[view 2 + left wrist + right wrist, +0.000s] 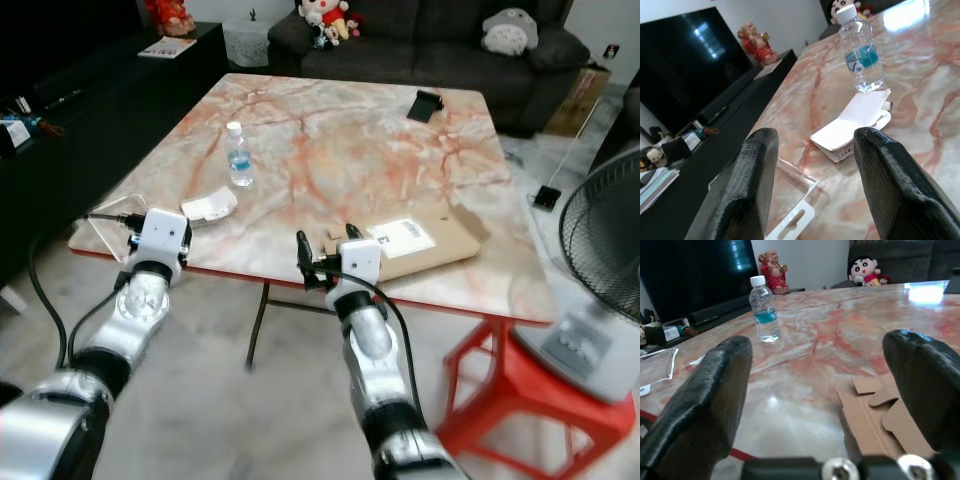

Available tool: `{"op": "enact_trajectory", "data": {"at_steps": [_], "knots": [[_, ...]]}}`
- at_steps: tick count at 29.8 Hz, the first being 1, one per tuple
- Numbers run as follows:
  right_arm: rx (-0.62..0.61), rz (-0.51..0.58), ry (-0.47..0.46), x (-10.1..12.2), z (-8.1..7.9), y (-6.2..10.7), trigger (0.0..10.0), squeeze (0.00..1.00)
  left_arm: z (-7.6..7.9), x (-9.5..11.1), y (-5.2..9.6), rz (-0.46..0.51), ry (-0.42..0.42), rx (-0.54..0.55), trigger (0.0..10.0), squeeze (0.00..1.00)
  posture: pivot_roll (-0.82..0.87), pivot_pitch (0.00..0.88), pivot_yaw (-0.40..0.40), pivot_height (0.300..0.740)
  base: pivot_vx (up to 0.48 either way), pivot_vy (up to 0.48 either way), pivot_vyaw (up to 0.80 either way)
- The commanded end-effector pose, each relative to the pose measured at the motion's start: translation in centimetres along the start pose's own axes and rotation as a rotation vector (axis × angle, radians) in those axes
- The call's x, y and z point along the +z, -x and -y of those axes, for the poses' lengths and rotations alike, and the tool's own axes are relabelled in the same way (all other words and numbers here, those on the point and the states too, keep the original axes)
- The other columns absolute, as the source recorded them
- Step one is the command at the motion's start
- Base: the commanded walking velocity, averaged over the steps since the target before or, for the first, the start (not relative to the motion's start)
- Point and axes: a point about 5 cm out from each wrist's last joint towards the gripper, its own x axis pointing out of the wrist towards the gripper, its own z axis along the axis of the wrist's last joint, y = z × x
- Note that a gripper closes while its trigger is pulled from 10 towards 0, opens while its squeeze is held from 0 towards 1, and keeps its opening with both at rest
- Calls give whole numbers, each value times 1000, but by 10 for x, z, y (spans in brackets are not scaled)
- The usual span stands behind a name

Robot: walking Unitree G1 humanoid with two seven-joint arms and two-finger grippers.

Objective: Picking trash to rubbish bin

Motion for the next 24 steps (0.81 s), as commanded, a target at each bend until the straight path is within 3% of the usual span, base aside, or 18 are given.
{"op": "enact_trajectory", "data": {"at_steps": [1, 12, 24], "knots": [[4, 18, -13, 4, -4, -4, 10000, 0, -1, 1, -1, 7, -9, -15, 10000, 0, -105, 0, 39, 740, 0, 0, 0], [-10, 18, -15, 3, -2, -3, 10000, 0, 3, 14, -3, 73, 30, -17, 10000, 0, -106, 0, 47, 740, 0, 0, 0], [3, 28, 12, 5, -2, -4, 10000, 0, 3, 15, -4, 72, -4, -20, 10000, 0, -109, 0, 52, 740, 476, 0, 0]]}}
